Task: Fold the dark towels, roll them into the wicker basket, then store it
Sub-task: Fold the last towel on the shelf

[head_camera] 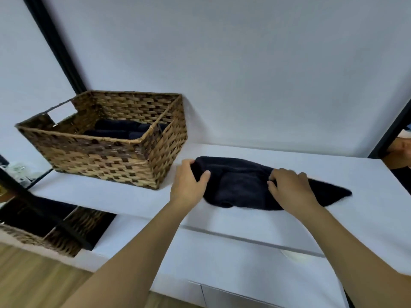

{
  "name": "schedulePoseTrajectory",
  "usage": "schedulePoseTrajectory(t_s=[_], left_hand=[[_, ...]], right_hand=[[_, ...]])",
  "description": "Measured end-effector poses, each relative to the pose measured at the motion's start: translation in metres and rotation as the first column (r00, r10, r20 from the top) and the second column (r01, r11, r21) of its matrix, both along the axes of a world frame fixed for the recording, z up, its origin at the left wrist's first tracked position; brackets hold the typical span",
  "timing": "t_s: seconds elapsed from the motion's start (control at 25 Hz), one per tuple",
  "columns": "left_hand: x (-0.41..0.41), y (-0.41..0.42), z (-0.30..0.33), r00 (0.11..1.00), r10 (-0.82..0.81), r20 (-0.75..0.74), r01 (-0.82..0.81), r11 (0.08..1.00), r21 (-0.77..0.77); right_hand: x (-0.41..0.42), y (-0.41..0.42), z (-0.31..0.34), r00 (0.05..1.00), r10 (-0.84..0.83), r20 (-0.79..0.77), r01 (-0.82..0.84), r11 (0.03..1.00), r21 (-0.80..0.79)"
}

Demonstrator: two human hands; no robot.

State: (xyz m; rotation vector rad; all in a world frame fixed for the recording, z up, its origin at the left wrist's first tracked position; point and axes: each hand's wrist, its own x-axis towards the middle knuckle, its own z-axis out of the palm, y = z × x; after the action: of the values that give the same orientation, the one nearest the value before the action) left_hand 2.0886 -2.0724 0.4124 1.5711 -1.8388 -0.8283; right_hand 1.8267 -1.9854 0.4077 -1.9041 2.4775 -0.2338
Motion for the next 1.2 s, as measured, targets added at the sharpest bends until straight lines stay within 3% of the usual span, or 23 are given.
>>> schedulePoseTrajectory(t_s=[0.08,0.16,0.28,0.4,0.48,0.6,0.68,0.76,0.84,0.92,1.08,1.2], left_hand=[[0.001,0.004,-0.008,0.991,-0.062,0.122,0.059,0.998,0.026],[-0.002,-0.002,-0.004,0.99,-0.021,0.141,0.02,1.0,0.008],[-0.013,-0.005,0.01,0.978,0.134,0.162,-0.106,0.98,-0.167],[-0.029,-0.004,0.028,0.964,0.187,0.187,-0.114,0.931,-0.346],[-0.036,-0.005,0.037,0.958,0.196,0.209,-0.112,0.928,-0.356],[-0.038,-0.017,0.065,0.934,0.265,0.239,-0.15,0.899,-0.41],[-0.033,-0.032,0.112,0.962,0.269,-0.043,-0.264,0.877,-0.401],[-0.028,-0.037,0.159,0.908,0.166,-0.385,-0.327,0.854,-0.405],[-0.023,-0.028,0.18,0.877,0.046,-0.479,-0.291,0.843,-0.451],[-0.014,-0.014,0.17,0.923,-0.032,-0.383,-0.175,0.852,-0.493],[0.003,0.004,0.11,0.979,-0.13,-0.154,0.05,0.898,-0.438],[-0.007,0.015,0.104,0.968,-0.253,0.008,0.233,0.879,-0.417]], right_hand=[[0.008,0.0,0.01,0.993,0.085,0.081,-0.079,0.994,-0.075],[-0.001,-0.008,0.015,0.977,0.095,0.189,-0.065,0.985,-0.158],[-0.024,-0.02,0.016,0.992,-0.035,0.12,0.018,0.99,0.14],[-0.039,-0.025,0.013,0.981,-0.031,0.19,-0.008,0.979,0.203],[-0.046,-0.028,0.015,0.938,0.013,0.345,-0.06,0.99,0.126],[-0.048,-0.034,0.04,0.776,0.121,0.619,0.036,0.972,-0.234],[-0.044,-0.042,0.074,0.726,0.232,0.647,0.17,0.852,-0.495],[-0.04,-0.043,0.106,0.738,0.353,0.576,0.189,0.71,-0.678],[-0.038,-0.035,0.121,0.744,0.447,0.497,0.083,0.677,-0.732],[-0.037,-0.026,0.111,0.735,0.453,0.504,-0.01,0.751,-0.661],[-0.025,-0.015,0.071,0.705,0.334,0.626,0.013,0.876,-0.482],[0.001,-0.013,0.073,0.683,0.444,0.581,-0.24,0.887,-0.395]])
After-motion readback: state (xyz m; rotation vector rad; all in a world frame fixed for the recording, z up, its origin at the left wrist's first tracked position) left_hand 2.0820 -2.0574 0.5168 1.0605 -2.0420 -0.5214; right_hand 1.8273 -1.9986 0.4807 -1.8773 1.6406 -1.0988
